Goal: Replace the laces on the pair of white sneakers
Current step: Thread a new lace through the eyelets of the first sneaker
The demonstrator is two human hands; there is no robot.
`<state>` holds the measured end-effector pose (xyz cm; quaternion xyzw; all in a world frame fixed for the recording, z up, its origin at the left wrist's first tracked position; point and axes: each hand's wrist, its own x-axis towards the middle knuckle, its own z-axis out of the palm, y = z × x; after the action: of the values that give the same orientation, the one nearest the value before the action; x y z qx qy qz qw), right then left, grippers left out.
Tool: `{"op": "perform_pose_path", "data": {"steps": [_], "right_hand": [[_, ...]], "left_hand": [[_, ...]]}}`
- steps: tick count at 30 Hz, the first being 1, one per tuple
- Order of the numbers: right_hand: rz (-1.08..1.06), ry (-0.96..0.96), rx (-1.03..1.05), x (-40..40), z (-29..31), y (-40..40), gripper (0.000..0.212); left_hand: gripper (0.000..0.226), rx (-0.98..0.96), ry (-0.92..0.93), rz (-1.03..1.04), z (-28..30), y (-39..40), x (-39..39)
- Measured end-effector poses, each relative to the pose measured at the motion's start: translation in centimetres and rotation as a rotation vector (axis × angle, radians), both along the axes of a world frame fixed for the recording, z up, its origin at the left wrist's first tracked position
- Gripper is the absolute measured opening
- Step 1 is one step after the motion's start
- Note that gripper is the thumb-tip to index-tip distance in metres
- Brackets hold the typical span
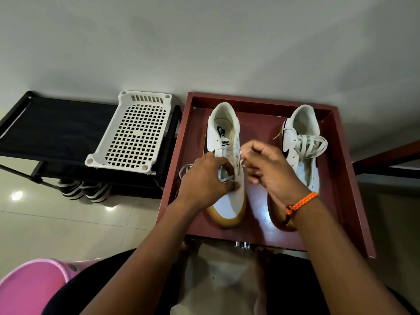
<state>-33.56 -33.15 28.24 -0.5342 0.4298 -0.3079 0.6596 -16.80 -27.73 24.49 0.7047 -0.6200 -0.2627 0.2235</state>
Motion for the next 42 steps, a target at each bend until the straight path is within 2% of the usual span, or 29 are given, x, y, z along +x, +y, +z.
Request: {"op": "perform_pose_path", "data": {"steps": [4,5,6,7,8,9,10,11,13,16,18,21,24,27,28,29,30,31,33,34,36,37,38,40,42], "right_hand": [[-0.126,-0.619,0.274,-0.8,3.0,0.0,0.012],[-0.16,-0.701,0.315,-1.0,3.3,-0.3,0.013],[-0.208,-0.691,0.315,-1.2,3.3,-0.5,0.013],[-0.271,-0.553,0.244,-1.4,2.6,-0.8,0.012],[-0.317,-0.266,0.089,-1.5,1.8,-0.9,0.008],[-0.312,0.11,-0.094,-1.6,0.9,-0.9,0.007],[-0.241,0.449,-0.232,-1.5,-0.1,-0.7,0.017],[-0.113,0.691,-0.274,-1.2,-1.3,-0.2,0.028],[0.078,0.864,-0.239,-0.3,-2.5,1.0,0.04],[0.089,0.901,-0.433,0.4,-3.2,1.2,0.034],[0.072,0.757,-0.438,0.4,-3.1,0.5,0.032],[-0.056,0.263,-0.185,0.4,-1.9,0.0,0.035],[-0.206,-0.202,0.072,0.0,0.5,0.0,0.023],[-0.343,-0.63,0.25,-0.5,2.4,-0.3,0.026],[-0.39,-0.72,0.266,-0.6,2.6,-0.4,0.026],[-0.434,-0.73,0.254,-0.8,2.2,-0.7,0.025],[-0.479,-0.64,0.197,-1.0,1.7,-0.9,0.022],[-0.519,-0.424,0.075,-1.2,1.0,-1.1,0.018],[-0.476,0.167,-0.264,-1.6,-0.5,-1.2,0.01],[-0.358,0.384,-0.364,-1.5,-1.3,-1.0,0.003],[-0.032,0.704,-0.408,-0.9,-2.5,0.1,0.029],[0.091,0.801,-0.417,-0.4,-2.9,0.6,0.037],[0.15,0.847,-0.448,-0.1,-3.2,1.0,0.036],[0.165,0.818,-0.497,-0.1,-3.4,0.8,0.027],[0.141,0.743,-0.479,-0.4,-3.3,0.3,0.032]], "left_hand": [[0.039,-0.034,-0.034,0.0,0.1,0.1,0.1],[0.04,-0.034,-0.032,0.001,0.2,0.2,0.1],[0.039,-0.035,-0.027,0.003,0.2,0.2,0.1],[0.038,-0.035,-0.021,0.005,0.1,0.2,0.1],[0.036,-0.036,-0.015,0.006,0.1,0.2,0.1],[0.035,-0.035,-0.011,0.005,0.0,0.2,0.0],[0.034,-0.036,-0.009,0.003,-0.1,0.2,0.0],[0.034,-0.04,-0.007,0.0,-0.2,0.1,0.1],[0.035,-0.054,0.0,-0.004,-0.4,0.1,0.1],[0.037,-0.075,0.019,-0.011,-0.7,0.0,0.1],[0.037,-0.073,0.012,-0.016,-0.7,0.0,0.1],[0.036,-0.058,-0.004,-0.013,-0.7,-0.1,0.2],[0.037,-0.059,0.0,-0.017,-0.5,-0.1,0.2],[0.036,-0.066,0.019,-0.006,-0.6,-0.1,0.3],[0.036,-0.064,0.027,-0.002,-0.6,-0.1,0.3],[0.036,-0.067,0.033,0.001,-0.7,-0.1,0.4],[0.036,-0.071,0.035,0.0,-0.8,-0.2,0.5],[0.035,-0.072,0.036,-0.005,-0.9,-0.2,0.5],[0.034,-0.061,0.042,-0.009,-0.8,-0.2,0.4],[0.033,-0.055,0.042,-0.008,-0.8,-0.2,0.4],[0.033,-0.06,0.042,-0.014,-1.0,-0.3,0.3],[0.033,-0.07,0.046,-0.017,-1.0,-0.2,0.4],[0.034,-0.08,0.05,-0.018,-1.1,-0.2,0.4],[0.035,-0.073,0.05,-0.013,-1.0,-0.2,0.4],[0.034,-0.059,0.026,-0.009,-0.7,0.0,0.3]]}}
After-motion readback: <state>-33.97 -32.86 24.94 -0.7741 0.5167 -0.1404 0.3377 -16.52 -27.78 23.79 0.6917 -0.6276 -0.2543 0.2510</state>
